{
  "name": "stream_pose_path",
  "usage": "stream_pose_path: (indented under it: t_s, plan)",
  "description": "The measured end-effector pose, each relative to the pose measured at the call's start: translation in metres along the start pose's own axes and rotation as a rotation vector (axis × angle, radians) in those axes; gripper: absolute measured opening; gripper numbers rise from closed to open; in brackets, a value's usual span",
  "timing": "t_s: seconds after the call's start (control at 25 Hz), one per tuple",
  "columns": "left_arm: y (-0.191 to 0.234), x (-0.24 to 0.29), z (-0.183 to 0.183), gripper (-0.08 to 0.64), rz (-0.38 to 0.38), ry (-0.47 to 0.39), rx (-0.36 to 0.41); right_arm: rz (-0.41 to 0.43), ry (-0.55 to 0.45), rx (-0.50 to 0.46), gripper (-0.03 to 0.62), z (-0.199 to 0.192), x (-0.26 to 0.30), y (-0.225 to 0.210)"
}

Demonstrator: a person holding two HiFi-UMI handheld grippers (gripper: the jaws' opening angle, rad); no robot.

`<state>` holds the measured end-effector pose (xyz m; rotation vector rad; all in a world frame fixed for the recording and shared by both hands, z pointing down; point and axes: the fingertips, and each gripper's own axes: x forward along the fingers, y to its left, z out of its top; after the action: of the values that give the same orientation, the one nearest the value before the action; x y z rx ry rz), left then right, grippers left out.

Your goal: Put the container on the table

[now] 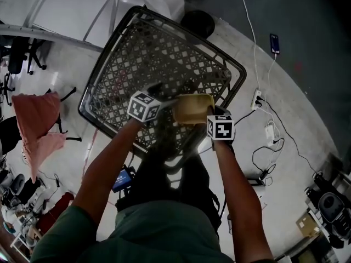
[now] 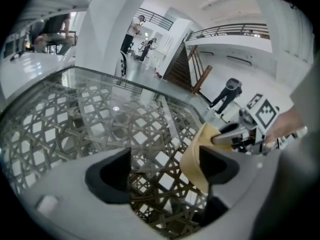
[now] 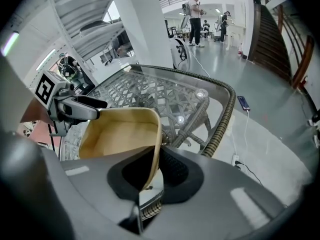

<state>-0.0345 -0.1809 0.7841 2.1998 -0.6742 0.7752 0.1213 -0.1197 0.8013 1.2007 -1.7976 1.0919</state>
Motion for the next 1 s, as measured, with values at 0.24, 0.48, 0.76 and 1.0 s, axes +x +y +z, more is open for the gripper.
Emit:
stream_pose_path:
  t_s: [0.24,0.48,0.76,1.0]
  plan:
    - [0.000,-0.002,0.002,0.405,-0.006,-0.024,-0.051,0.026,-0.020,0.055,0.032,-0.003,-0.003,-0.002]
    - [0.003,-0.002,0.001,0.382,0.004,-0.066,-0.103,0.035,-0.057,0.100,0.032,-0.004,-0.002,-0.003]
    - [-0.032,-0.006,-0.008,0.179,-0.093,-0.021,-0.081,0.039,-0.028,0.095,0.032,-0.017,-0.006,0.001]
    - [-0.048,-0.039,0.013,-0.002,-0.053,-0.111,-0.046,0.034,-0.020,0.080,0.032,-0.024,-0.031,0.008]
